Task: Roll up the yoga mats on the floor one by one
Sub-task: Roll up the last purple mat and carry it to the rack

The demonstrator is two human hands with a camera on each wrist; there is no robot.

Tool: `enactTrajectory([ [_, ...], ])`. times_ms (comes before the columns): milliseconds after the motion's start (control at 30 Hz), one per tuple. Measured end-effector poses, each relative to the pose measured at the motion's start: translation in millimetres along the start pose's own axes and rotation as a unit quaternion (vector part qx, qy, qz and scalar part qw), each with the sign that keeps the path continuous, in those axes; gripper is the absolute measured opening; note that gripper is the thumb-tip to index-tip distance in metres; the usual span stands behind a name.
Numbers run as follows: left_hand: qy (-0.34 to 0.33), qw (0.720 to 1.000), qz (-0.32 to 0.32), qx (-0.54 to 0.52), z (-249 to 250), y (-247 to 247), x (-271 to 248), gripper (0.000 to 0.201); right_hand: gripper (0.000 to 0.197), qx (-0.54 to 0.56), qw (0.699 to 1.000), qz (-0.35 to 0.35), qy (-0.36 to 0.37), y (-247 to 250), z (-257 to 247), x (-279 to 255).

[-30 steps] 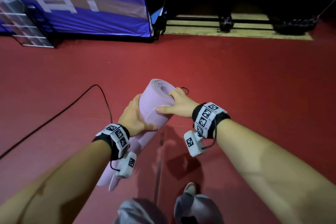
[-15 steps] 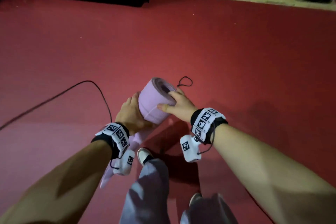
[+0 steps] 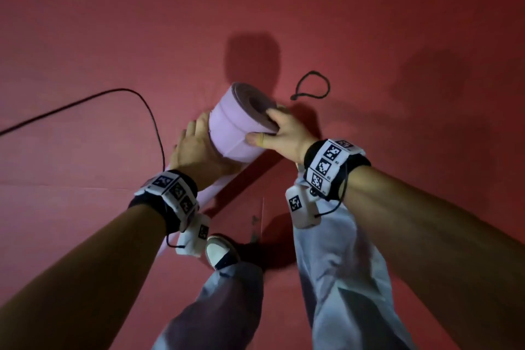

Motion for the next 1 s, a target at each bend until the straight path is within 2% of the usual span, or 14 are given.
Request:
enactTrajectory([
  [133, 0.051, 0.999, -0.013, 0.011, -4, -53, 90, 0.13, 0.067, 0.005, 0.999, -0.031, -0.015, 16, 65, 85],
  [233, 0.07, 0.996, -0.032, 0.037, -1, -89, 140, 0.126, 0.075, 0.039, 0.997, -0.046, -0.049, 32, 110, 128],
  [367, 0.085, 0.991, -0.076, 0.07, 2, -124, 185, 0.127, 0.051, 0.058, 0.992, -0.06, -0.097, 46, 162, 159],
  [533, 0.12, 0.986, -0.076, 0.091, -1, -152, 219, 0.128, 0.043, 0.055, 0.988, -0.035, -0.142, 72, 219, 185],
  [700, 0.136, 0.981, -0.085, 0.113, -10, -177, 250, 0.129, 0.037, -0.038, 0.982, 0.042, -0.178, 117, 278, 211],
  [800, 0.131, 0.979, -0.087, 0.132, -14, -194, 264, 0.129, 0.035, -0.089, 0.978, 0.073, -0.174, 139, 300, 222],
  [900, 0.118, 0.981, -0.074, 0.134, -23, -204, 270, 0.128, 0.04, -0.165, 0.97, 0.096, -0.152, 146, 318, 236],
  [1000, 0.086, 0.988, -0.05, 0.114, -27, -207, 272, 0.129, 0.05, -0.252, 0.943, 0.147, -0.162, 150, 333, 247],
])
Point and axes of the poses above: each hand's wrist, its own x-axis towards the middle knuckle, its own y-axis out of the back of the hand, z = x × y, the point moved 9 cm from there along x, towards the middle knuckle, and after that the axes turned 5 degrees about -x, right-handed, at the moved point
